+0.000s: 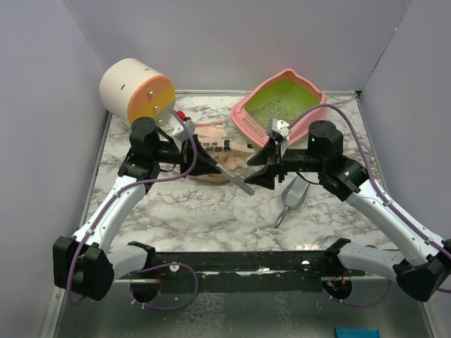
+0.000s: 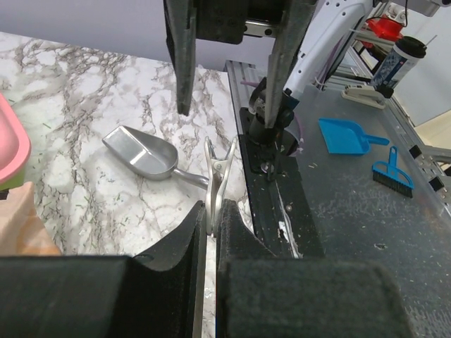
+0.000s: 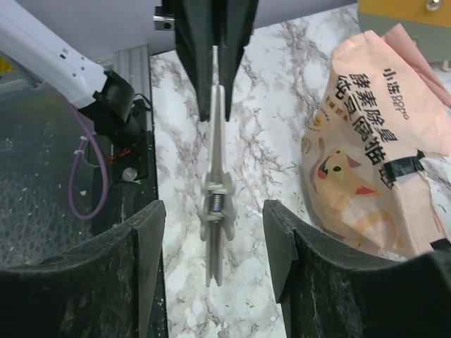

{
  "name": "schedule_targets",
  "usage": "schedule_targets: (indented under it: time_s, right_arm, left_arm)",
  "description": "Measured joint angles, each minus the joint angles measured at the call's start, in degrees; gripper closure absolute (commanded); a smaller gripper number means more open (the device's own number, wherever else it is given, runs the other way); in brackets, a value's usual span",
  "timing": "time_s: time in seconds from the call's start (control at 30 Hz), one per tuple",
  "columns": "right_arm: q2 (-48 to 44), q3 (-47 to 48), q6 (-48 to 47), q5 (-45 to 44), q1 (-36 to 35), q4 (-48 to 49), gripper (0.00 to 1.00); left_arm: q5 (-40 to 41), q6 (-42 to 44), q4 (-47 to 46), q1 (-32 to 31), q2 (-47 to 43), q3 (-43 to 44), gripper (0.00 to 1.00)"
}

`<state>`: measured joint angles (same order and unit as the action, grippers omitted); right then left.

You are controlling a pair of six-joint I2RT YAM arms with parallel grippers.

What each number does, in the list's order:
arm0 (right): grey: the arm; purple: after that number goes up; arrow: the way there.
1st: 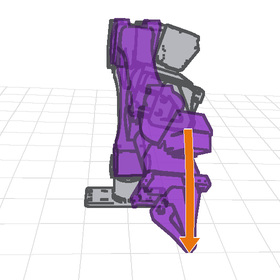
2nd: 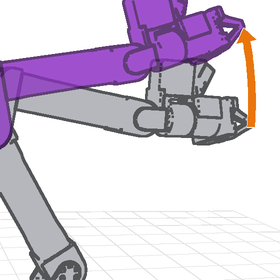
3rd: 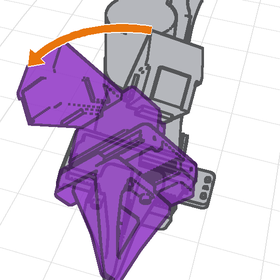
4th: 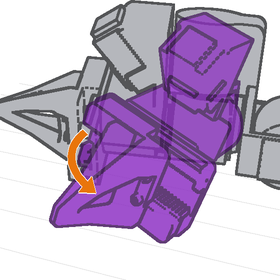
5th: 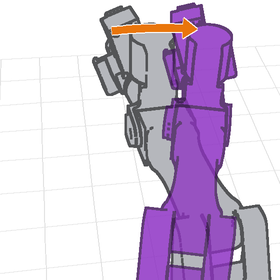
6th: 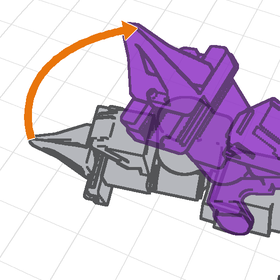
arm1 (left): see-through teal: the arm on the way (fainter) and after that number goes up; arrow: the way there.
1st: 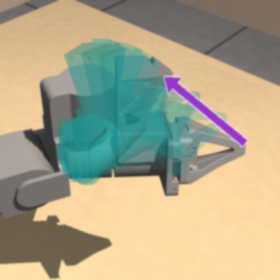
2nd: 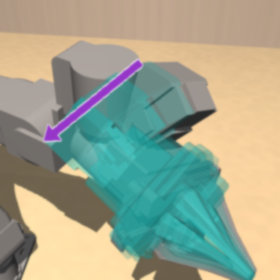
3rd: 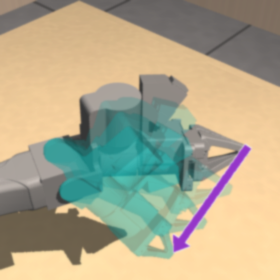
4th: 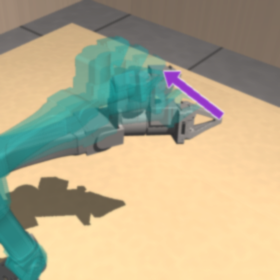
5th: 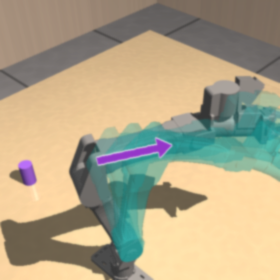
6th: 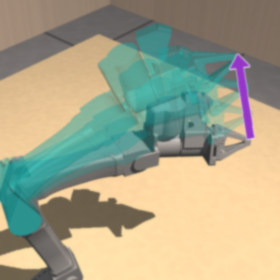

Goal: Fill the litter box with clean litter

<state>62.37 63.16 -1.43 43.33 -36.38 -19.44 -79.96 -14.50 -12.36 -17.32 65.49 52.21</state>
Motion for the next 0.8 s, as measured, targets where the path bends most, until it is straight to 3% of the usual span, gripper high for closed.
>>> schedule_targets:
  time_s: [0.47, 0.6, 0.7, 0.8]
  right_arm:
    - [3.67, -0.76, -0.15, 4.61, -0.04, 0.44, 0.46]
    - [5.42, -0.76, 0.35, 5.38, -0.04, 1.16, 0.58]
    - [5.88, -0.79, 0.96, 5.6, -0.04, 1.68, 0.85]
    - [5.79, -0.79, 1.44, 5.7, -0.04, 2.54, 0.99]
  left_arm:
    - [0.02, -1.36, -0.87, 0.07, -0.02, 0.2, 1.0]
    - [0.04, -1.62, -1.18, 0.07, -0.02, 0.22, 1.0]
    - [0.13, -1.7, -1.33, 0.07, -0.02, 0.28, 1.0]
    - [0.81, -1.81, -1.33, 0.26, 0.0, 0.28, 1.0]
